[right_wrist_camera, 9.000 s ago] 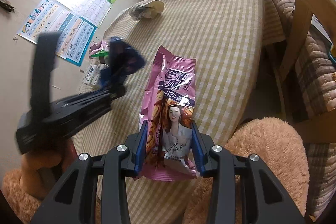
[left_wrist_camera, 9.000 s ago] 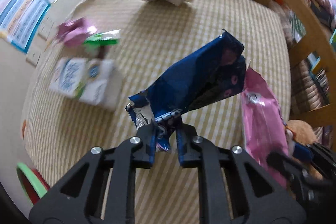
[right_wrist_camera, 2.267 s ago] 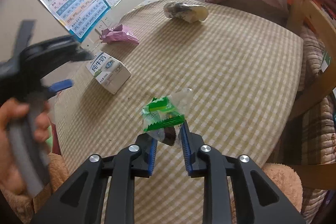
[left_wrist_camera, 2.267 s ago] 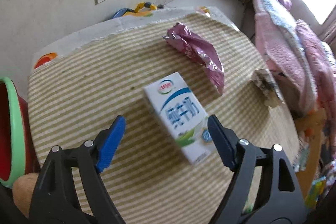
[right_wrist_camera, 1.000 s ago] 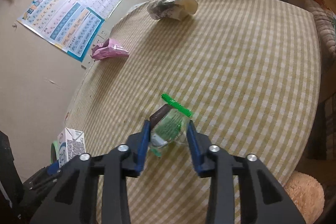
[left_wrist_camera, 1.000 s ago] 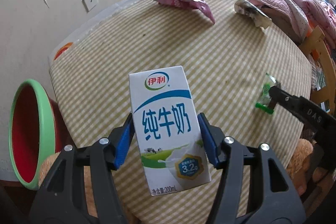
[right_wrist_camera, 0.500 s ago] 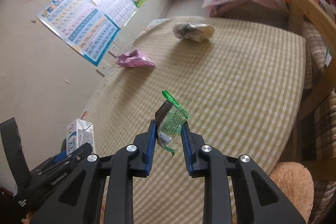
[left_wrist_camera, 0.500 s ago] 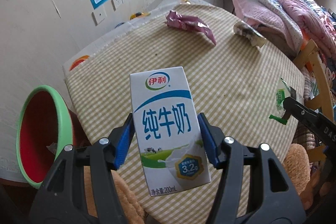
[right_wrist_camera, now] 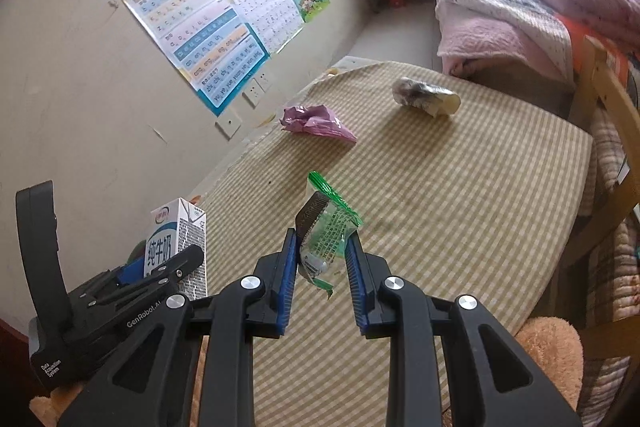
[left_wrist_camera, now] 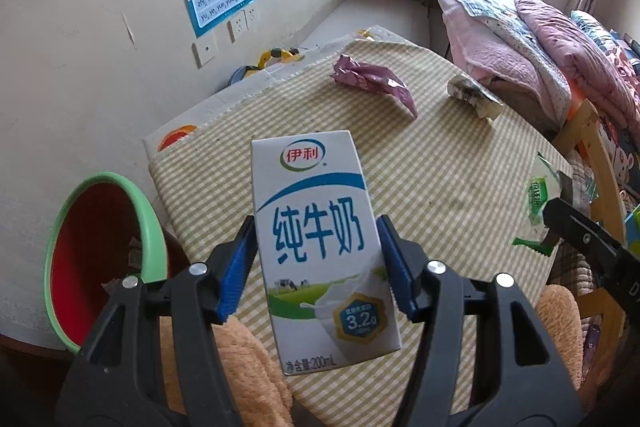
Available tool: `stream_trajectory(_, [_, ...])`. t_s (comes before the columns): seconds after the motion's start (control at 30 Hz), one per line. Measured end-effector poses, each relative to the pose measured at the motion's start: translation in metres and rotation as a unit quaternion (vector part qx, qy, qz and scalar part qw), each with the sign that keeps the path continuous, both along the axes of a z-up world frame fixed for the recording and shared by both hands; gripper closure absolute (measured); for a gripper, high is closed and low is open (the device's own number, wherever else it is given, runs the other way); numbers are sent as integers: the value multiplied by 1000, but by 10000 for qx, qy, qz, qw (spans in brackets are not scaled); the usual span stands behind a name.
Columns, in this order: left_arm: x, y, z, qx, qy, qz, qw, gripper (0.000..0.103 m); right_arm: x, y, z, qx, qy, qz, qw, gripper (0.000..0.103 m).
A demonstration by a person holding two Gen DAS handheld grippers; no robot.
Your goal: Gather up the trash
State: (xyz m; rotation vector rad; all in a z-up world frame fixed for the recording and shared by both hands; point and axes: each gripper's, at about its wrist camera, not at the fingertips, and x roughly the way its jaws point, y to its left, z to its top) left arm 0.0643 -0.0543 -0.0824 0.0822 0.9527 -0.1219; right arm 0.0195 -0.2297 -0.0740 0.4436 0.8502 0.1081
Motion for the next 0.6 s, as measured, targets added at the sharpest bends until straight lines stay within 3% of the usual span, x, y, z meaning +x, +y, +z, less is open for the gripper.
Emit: stream_trajectory(0.6, [-10,24,14,-214,-222,104,9995,46,-3,30,19,-396,-146,266,9988,79])
